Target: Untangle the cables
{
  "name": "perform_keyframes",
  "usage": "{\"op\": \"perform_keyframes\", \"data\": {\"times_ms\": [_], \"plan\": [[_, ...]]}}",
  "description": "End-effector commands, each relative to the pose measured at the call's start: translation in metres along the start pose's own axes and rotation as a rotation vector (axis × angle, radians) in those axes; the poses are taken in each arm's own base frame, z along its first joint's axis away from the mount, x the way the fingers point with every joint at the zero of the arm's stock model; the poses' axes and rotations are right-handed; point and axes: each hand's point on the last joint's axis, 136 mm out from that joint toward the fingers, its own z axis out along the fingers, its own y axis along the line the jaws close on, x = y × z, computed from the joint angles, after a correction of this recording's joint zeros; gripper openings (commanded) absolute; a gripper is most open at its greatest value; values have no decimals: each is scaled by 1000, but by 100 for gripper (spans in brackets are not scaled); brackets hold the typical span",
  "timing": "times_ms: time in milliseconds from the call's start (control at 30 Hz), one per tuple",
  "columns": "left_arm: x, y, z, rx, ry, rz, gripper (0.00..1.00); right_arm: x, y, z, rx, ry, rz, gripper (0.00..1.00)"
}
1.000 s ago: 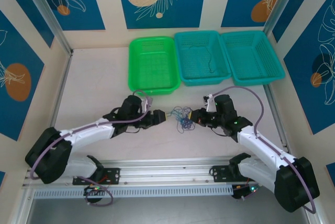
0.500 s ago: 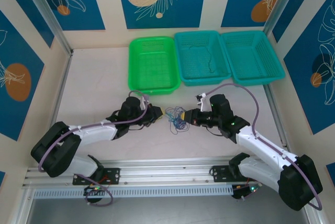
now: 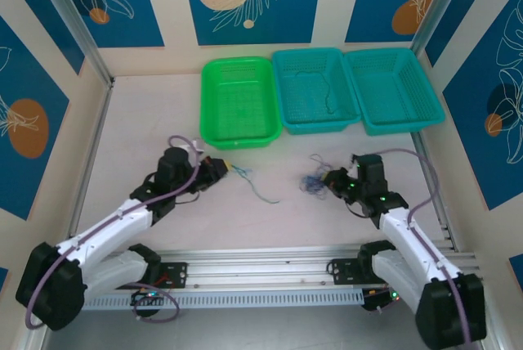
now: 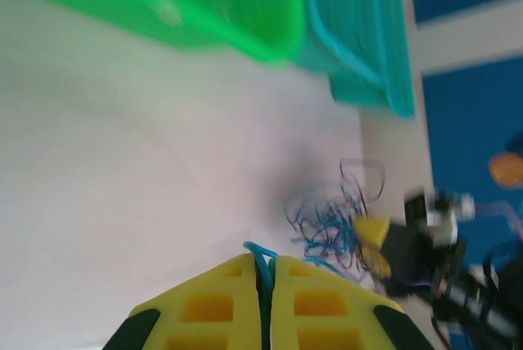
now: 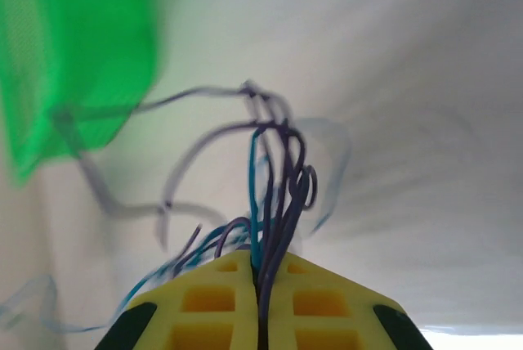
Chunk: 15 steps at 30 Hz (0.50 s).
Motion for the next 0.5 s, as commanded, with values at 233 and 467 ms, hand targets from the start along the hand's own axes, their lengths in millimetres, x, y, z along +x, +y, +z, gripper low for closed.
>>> {"op": "perform_keyframes", "data": {"times_ms": [233, 467], "plan": [[5, 24, 6, -39, 40, 46, 0, 39, -7, 3, -46, 136, -67, 27], [17, -3, 11, 33, 124, 220, 0, 21, 47, -35, -1, -10, -382, 88]]}}
